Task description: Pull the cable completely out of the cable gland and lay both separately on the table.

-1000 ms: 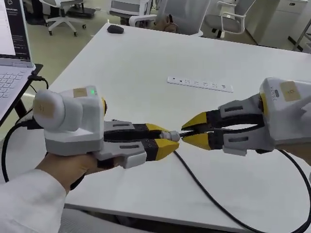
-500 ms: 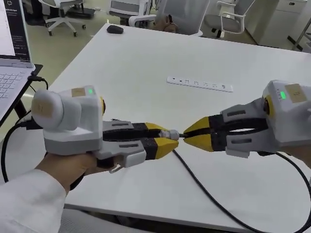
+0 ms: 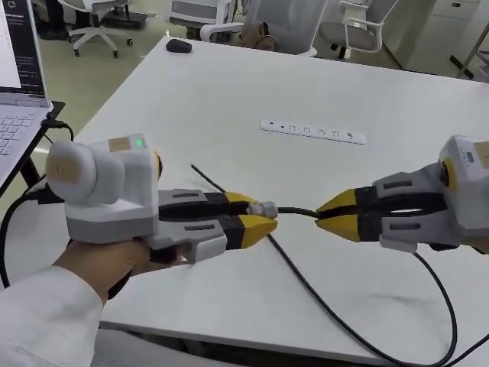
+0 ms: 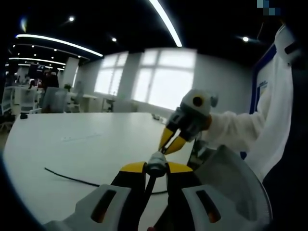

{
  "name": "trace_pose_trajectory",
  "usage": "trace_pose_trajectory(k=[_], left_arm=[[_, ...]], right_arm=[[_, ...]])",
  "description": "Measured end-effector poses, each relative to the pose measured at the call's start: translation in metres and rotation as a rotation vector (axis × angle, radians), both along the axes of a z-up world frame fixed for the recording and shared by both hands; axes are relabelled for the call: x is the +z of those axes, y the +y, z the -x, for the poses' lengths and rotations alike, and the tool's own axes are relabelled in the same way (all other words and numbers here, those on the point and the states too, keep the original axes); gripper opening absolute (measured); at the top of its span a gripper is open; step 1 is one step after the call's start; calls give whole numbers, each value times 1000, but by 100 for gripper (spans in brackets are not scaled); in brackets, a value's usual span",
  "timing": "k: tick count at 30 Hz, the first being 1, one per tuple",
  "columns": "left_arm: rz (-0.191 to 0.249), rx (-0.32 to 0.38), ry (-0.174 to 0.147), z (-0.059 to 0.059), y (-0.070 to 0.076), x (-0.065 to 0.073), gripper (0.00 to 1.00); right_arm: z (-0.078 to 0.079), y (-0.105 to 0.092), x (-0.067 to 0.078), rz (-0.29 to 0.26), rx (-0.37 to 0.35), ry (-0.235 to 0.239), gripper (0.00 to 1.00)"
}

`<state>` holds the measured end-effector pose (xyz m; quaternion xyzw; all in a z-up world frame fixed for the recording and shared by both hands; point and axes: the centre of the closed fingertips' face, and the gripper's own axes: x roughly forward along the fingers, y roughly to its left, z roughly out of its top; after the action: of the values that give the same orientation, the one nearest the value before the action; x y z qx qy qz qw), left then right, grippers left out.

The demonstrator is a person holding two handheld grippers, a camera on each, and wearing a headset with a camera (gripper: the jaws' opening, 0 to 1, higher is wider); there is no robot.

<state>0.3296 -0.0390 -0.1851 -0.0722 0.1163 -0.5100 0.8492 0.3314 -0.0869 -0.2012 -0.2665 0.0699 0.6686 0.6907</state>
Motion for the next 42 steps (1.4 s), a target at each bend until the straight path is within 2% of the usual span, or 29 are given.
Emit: trace_pose_trajectory(k=[17,27,32,35,38,42], left_arm=[[6,16,11,-3,2,0,17],[5,12,10,-3,2,-1,17],[8,-1,2,-1,0,1,17],[14,-7,-3,-1,-1,2,17],[13,-10,-6,0,-2,3,17],[-2,-19,-11,2,-3,1,17]], right_arm=[[-13,-29,-22,8,-102,60,3],[-10,-28,-27,4,-117,89,4],[-10,-26,-30,21,-127,98,5],[-11,-25,-30,31,-133,94,7],[-9,-19,-24,23,-126,84,15],[-4,-6,-8,-11,-90,65,15]])
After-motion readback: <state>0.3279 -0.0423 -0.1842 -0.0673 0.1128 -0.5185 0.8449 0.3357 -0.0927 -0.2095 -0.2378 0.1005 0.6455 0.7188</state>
